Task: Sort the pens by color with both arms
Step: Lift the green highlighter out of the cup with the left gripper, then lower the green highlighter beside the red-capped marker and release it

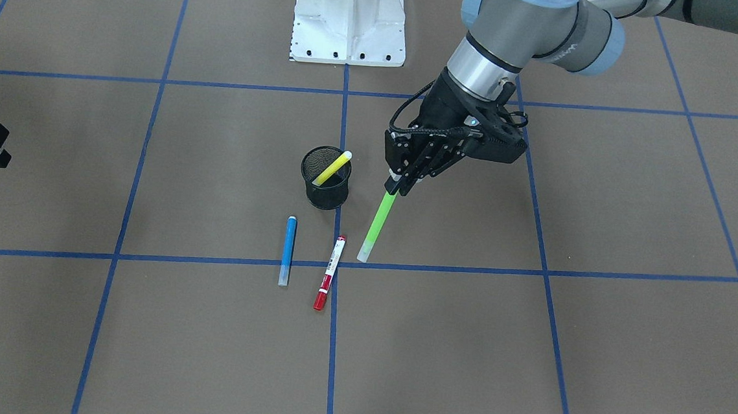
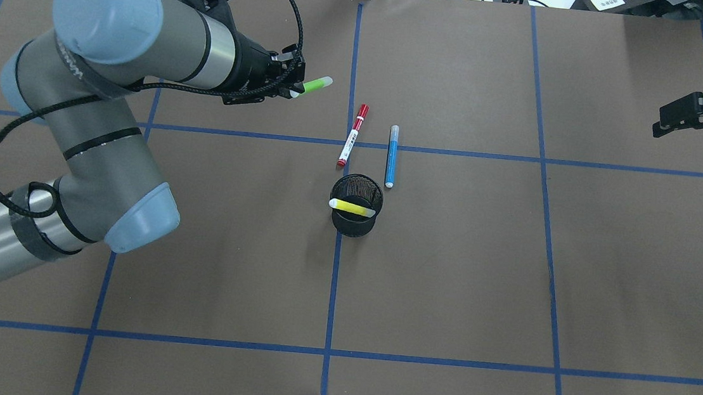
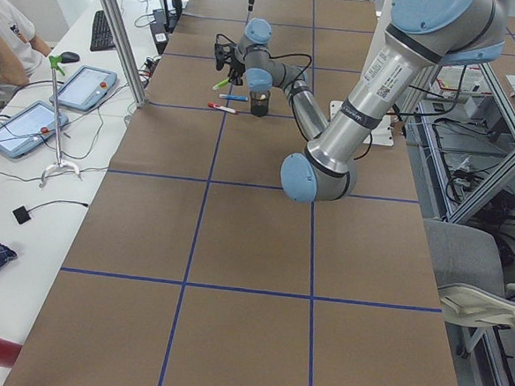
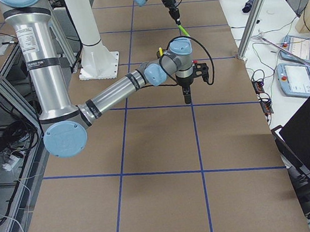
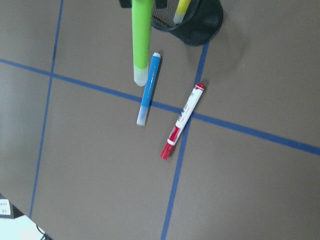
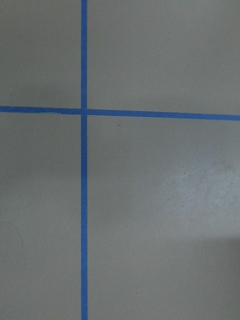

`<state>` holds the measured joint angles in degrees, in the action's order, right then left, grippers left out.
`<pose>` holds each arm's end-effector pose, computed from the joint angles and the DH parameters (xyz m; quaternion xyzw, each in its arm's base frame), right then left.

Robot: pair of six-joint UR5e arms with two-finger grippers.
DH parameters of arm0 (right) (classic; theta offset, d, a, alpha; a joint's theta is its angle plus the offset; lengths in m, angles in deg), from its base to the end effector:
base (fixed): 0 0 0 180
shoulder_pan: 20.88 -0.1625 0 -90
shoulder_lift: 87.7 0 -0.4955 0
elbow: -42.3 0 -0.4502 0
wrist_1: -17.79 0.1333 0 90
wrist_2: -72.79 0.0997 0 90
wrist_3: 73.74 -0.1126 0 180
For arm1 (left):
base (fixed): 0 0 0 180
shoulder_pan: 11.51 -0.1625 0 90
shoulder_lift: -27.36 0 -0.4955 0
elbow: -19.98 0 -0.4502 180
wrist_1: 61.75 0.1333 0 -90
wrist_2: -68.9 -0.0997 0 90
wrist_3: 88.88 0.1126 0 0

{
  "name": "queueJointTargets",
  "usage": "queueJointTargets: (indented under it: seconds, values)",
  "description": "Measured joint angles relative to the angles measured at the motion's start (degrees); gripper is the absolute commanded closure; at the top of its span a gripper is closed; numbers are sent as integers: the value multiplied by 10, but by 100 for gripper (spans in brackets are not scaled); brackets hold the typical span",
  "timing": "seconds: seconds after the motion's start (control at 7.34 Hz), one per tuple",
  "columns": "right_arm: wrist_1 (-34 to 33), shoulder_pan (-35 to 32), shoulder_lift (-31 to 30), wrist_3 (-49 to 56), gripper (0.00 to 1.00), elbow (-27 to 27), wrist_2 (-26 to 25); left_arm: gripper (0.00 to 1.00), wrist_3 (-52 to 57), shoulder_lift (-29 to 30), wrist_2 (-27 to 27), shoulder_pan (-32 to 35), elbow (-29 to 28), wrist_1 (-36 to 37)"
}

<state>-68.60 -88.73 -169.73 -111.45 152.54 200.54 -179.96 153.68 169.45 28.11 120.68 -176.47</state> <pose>-0.1655 -0.5773 0.4635 0.0696 -0.3990 0.0353 0.9136 0.4957 -0.5566 0.1724 0.1222 0.5754 -0.2301 0.7753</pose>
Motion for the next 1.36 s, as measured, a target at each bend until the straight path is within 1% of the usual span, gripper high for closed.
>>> queueJointTargets:
  seconds: [0.14, 0.41, 0.54, 0.68, 0.82, 0.95, 1.09, 1.36]
  values:
    - [0, 0, 0, 0, 1, 0, -1, 100, 0, -2, -79, -33, -3, -2]
    - [0, 0, -1, 0, 1, -1, -3, 100, 1, -4, -194, -81, -17, -7]
    - [0, 0, -2, 0, 1, -1, -3, 100, 1, -4, -253, -105, -41, -31]
    - [1, 0, -2, 0, 1, -2, -3, 100, 2, -3, -290, -120, -77, -83]
    - [1, 0, -1, 0, 1, -2, -3, 100, 4, -2, -308, -125, -114, -138]
    - [1, 0, -1, 0, 1, -2, -3, 100, 5, -1, -316, -121, -140, -175]
    - [0, 0, -1, 0, 1, -2, -3, 100, 6, 0, -322, -114, -155, -191]
    - [1, 0, -1, 0, 1, -2, -4, 100, 4, 11, -337, -108, -191, -199]
